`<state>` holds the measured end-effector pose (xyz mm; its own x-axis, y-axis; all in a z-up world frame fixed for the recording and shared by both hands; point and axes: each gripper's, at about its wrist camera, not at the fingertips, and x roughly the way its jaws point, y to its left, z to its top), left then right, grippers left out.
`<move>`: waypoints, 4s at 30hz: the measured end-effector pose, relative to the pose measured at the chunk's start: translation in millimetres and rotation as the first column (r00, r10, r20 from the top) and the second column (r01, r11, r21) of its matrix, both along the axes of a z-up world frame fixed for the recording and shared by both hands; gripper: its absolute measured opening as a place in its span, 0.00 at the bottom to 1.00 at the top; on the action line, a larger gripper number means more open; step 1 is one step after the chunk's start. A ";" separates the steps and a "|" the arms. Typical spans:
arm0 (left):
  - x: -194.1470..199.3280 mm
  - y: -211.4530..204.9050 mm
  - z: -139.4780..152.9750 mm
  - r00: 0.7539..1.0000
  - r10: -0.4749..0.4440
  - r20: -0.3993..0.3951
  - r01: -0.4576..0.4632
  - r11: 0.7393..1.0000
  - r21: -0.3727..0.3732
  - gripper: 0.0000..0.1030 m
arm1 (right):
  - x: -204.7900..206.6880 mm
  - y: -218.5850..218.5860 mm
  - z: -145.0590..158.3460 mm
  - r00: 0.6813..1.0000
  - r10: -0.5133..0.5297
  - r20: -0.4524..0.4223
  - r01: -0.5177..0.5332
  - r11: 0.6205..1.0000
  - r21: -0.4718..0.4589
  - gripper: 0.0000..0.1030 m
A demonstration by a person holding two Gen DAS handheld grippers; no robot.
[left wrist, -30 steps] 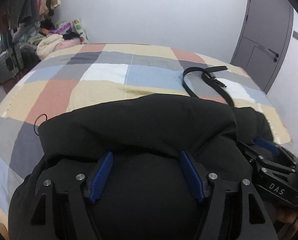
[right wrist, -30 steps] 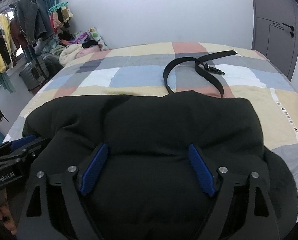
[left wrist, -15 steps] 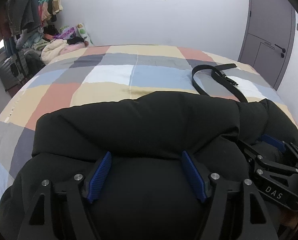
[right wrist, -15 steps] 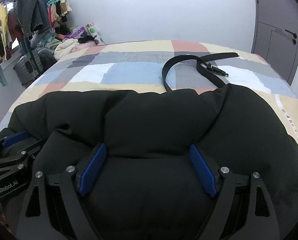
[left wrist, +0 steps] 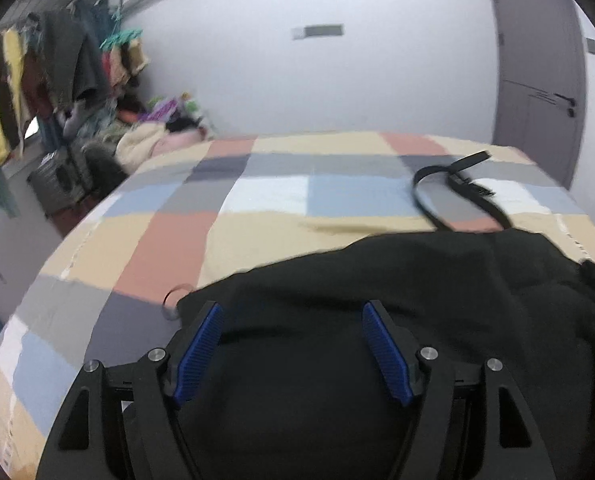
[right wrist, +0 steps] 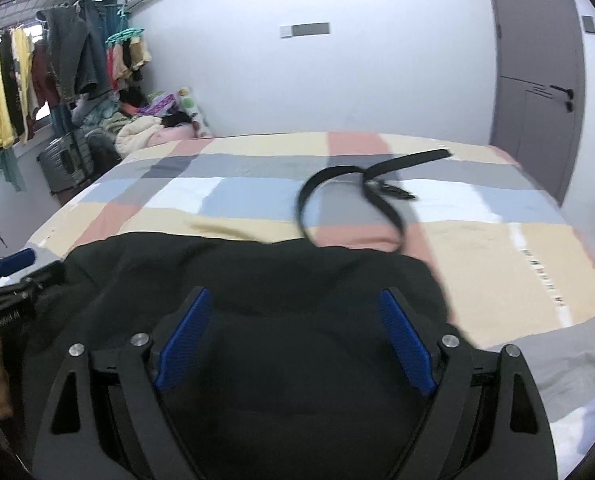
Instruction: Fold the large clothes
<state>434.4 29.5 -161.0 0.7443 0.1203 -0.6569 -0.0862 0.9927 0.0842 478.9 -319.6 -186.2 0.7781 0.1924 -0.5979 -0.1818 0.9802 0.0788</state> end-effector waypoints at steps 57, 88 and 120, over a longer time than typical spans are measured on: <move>-344.2 -48.7 259.0 0.909 -0.050 0.415 0.047 0.999 0.018 0.97 | -291.4 -14.8 215.6 0.931 0.033 0.363 -0.087 0.987 0.134 1.00; -363.1 -35.1 147.4 0.973 -0.039 0.229 0.070 0.990 -0.126 0.98 | -334.6 14.9 122.6 0.976 0.041 0.213 -0.064 0.993 0.102 1.00; -346.5 -39.9 134.4 0.985 0.002 0.171 0.021 0.991 -0.129 0.98 | -335.6 6.7 110.0 0.985 0.013 0.170 -0.028 0.996 0.082 1.00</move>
